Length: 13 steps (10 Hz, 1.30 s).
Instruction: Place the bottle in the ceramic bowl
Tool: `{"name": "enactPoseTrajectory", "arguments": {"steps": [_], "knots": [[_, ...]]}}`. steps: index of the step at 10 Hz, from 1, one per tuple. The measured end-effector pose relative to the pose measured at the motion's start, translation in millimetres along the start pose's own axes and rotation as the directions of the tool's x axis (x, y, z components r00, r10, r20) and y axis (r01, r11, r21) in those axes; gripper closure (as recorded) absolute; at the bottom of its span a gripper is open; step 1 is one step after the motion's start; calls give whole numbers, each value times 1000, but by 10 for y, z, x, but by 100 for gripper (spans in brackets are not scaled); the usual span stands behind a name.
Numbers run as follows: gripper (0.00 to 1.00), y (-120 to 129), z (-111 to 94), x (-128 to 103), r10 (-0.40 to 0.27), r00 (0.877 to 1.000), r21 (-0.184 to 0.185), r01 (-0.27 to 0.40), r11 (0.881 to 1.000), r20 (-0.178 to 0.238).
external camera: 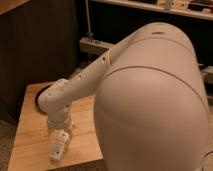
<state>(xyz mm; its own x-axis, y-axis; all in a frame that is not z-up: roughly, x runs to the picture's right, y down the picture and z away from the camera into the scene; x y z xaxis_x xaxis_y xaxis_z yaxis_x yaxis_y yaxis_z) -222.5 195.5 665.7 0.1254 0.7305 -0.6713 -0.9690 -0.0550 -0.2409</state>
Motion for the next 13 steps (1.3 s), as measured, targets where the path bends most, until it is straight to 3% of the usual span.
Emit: {"name": "enactPoseTrajectory", "arguments": {"steps": [5, 9, 13], "knots": [[35, 20, 252, -72, -12, 1000, 23, 12, 1000, -22], [35, -79, 792, -166, 12, 999, 42, -10, 999, -41], [35, -96, 1146, -295, 24, 998, 36, -22, 999, -64]]}}
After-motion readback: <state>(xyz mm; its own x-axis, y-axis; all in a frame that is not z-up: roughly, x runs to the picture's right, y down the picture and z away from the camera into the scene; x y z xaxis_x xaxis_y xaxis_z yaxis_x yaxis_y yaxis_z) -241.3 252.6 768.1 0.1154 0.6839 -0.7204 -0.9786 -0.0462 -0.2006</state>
